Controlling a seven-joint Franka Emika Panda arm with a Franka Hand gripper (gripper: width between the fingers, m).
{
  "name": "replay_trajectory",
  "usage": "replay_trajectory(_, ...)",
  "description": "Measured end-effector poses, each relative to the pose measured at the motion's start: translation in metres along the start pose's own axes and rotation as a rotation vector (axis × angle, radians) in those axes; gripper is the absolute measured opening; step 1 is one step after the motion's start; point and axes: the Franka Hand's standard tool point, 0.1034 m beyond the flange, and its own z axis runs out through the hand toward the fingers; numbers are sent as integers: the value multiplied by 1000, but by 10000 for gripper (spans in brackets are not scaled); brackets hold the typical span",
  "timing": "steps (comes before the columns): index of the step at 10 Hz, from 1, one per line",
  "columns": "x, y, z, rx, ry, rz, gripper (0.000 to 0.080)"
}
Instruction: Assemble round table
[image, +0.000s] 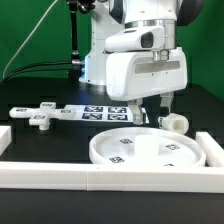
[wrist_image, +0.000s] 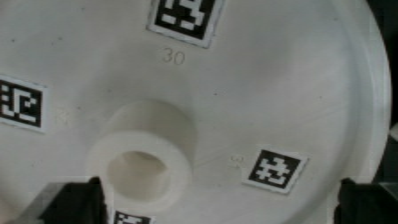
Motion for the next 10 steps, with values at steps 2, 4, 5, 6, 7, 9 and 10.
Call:
replay_trajectory(2,-3,-7,-4,21,-12,314,649)
replay_trajectory(4,9,-19,-9,44,-32,591,649)
replay_trajectory(5,12,-21,-9,47,-30,621,649)
replay_trajectory(6,11,-22,-9,53,-30,705,649)
replay_trajectory(7,12,-23,-9,57,-31,773,649)
replay_trajectory(9,14,-28,-8,57,-36,856,649)
replay_trajectory(10,22,-52,-4,40,-56,846,649)
